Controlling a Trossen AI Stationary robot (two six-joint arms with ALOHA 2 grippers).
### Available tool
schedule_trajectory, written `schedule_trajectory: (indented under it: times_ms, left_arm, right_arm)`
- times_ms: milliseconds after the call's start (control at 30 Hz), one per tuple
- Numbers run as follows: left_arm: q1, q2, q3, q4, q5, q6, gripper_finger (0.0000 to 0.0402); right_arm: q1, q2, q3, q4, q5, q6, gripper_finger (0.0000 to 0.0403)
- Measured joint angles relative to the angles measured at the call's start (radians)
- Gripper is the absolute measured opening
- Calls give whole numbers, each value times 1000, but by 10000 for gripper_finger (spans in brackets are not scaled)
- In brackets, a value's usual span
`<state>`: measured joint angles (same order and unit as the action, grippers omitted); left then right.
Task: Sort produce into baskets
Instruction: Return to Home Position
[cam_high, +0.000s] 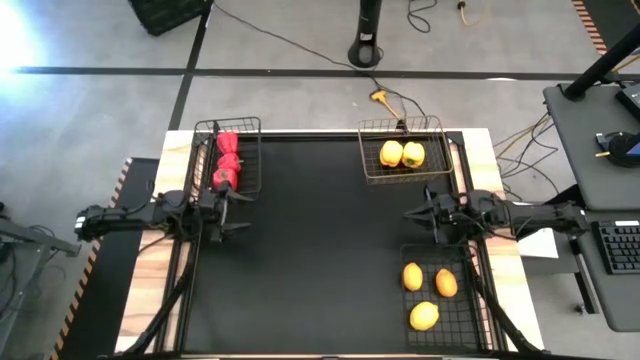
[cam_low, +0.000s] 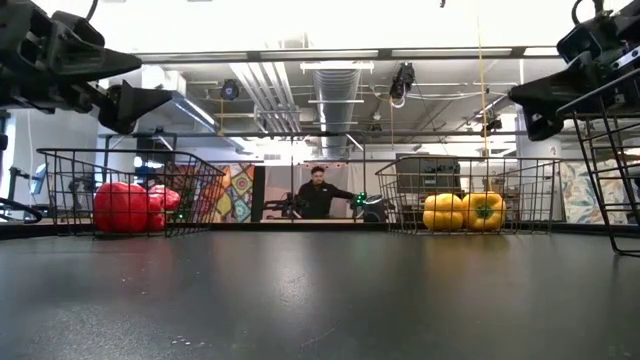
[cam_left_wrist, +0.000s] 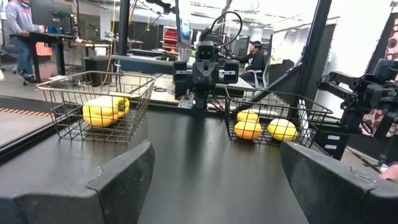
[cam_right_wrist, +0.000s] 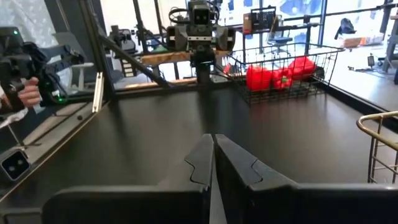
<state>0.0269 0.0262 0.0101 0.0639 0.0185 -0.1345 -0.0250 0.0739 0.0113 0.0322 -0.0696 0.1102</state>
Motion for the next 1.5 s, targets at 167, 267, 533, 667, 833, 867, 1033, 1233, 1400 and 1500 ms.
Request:
schedule_trajectory:
  times_ms: [167, 267, 533, 667, 833, 867, 1033, 1233, 1400, 1500]
  left_arm:
    - [0, 11, 0, 0, 0, -2, 330]
    - [0, 17, 0, 1, 0, -2, 330]
    - [0, 32, 5, 0, 0, -3, 330]
    - [0, 33, 11, 5, 0, -2, 330]
    - [0, 34, 11, 4, 0, -3, 330]
    - [0, 34, 11, 4, 0, -3, 330]
    - [0, 34, 11, 4, 0, -3, 330]
    - [0, 33, 12, 3, 0, -3, 330]
    - [0, 33, 12, 3, 0, -3, 330]
    - [0, 33, 12, 3, 0, -3, 330]
  right_arm:
    - [0, 6, 0, 0, 0, -4, 11]
    - [0, 6, 0, 0, 0, -5, 11]
    - [0, 6, 0, 0, 0, -5, 11]
    - [0, 6, 0, 0, 0, -5, 11]
    - [0, 6, 0, 0, 0, -5, 11]
    - [0, 6, 0, 0, 0, -5, 11]
    - [0, 6, 0, 0, 0, -5, 11]
    - [0, 6, 0, 0, 0, -6, 11]
    - [0, 6, 0, 0, 0, -6, 11]
    - [0, 6, 0, 0, 0, -6, 11]
